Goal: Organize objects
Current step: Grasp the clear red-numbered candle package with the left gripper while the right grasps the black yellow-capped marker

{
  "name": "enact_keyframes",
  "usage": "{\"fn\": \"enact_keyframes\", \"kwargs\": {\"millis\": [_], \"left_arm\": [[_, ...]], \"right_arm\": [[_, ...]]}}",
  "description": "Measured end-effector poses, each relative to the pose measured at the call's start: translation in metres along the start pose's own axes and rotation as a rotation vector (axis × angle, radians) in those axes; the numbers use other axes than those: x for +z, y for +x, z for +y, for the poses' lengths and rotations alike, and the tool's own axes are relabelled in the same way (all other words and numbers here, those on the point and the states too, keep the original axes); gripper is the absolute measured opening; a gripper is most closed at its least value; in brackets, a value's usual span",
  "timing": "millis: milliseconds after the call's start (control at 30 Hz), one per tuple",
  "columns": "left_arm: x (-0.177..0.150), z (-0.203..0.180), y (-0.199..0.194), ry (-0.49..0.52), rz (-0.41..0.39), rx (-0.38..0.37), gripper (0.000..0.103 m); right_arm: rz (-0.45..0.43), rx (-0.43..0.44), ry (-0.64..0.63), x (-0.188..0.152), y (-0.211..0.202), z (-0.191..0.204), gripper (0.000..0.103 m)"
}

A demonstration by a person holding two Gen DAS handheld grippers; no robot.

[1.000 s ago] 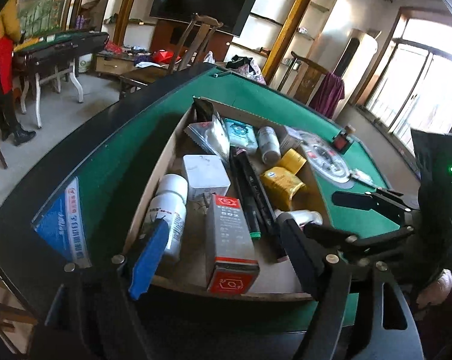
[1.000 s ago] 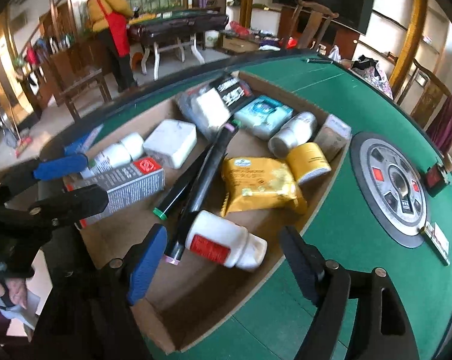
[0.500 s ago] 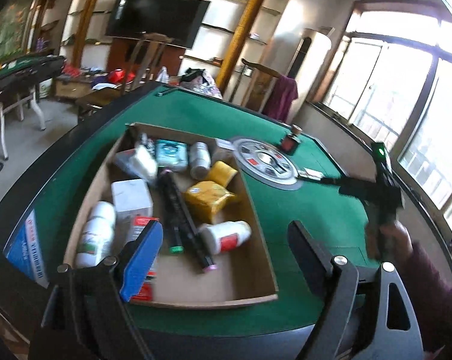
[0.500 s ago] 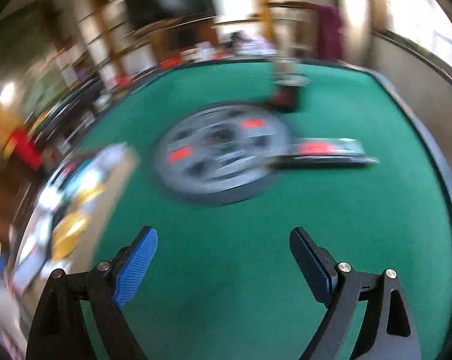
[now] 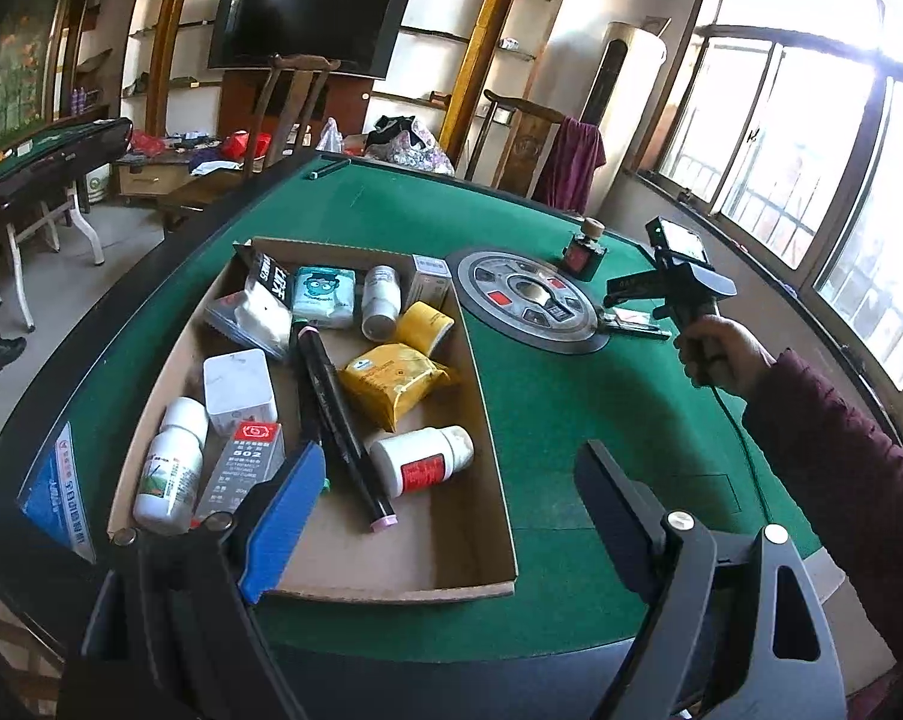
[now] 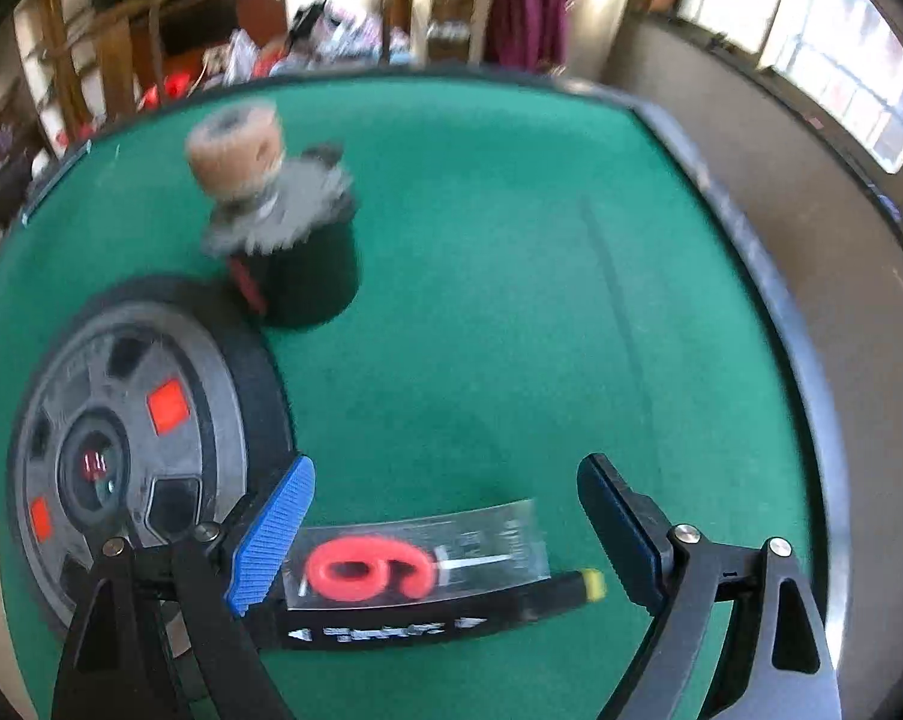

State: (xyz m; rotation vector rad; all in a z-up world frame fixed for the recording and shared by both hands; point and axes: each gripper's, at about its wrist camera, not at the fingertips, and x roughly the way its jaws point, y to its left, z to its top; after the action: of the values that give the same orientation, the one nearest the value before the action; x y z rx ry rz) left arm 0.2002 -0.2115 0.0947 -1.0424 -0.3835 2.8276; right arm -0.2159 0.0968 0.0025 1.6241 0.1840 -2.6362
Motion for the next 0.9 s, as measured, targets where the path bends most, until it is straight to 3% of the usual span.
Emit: {"fn": "enact_keyframes", "kwargs": {"millis": [167, 300, 400, 500, 600, 667, 900], "left_arm": [[0.002, -0.009, 0.011, -0.006, 0.028, -0.050, 0.084], [0.000, -0.023, 0.014, 0.037, 0.038, -0.076, 0.084], [-0.001, -0.035, 0.019, 0.076, 0.056, -0.084, 0.084], [0.002, -0.052, 0.030, 0.098, 0.086, -0.090, 0.084], [0.009, -0.072, 0.049, 0.108, 0.117, -0.094, 0.084], [0.014, -0.090, 0.067, 0.132, 0.132, -0.086, 0.084], [0.035, -0.146, 0.142, 0.200, 0.182, -0.045, 0.084]], "right_arm": [[0.051, 0.138, -0.097, -0.032, -0.010, 0.018, 0.094], [0.087, 0.196, -0.243, -0.080, -0.037, 0.038, 0.095], [0.059, 0.280, -0.283, -0.110, -0.063, 0.036, 0.093], [-0.124, 0.355, -0.088, -0.123, -0.100, -0.007, 0.095], [-0.270, 0.361, 0.125, -0.137, -0.116, -0.056, 0.098], [-0.272, 0.362, 0.216, -0.146, -0.113, -0.076, 0.098], [-0.144, 0.357, 0.347, -0.167, -0.094, -0.096, 0.098]]}}
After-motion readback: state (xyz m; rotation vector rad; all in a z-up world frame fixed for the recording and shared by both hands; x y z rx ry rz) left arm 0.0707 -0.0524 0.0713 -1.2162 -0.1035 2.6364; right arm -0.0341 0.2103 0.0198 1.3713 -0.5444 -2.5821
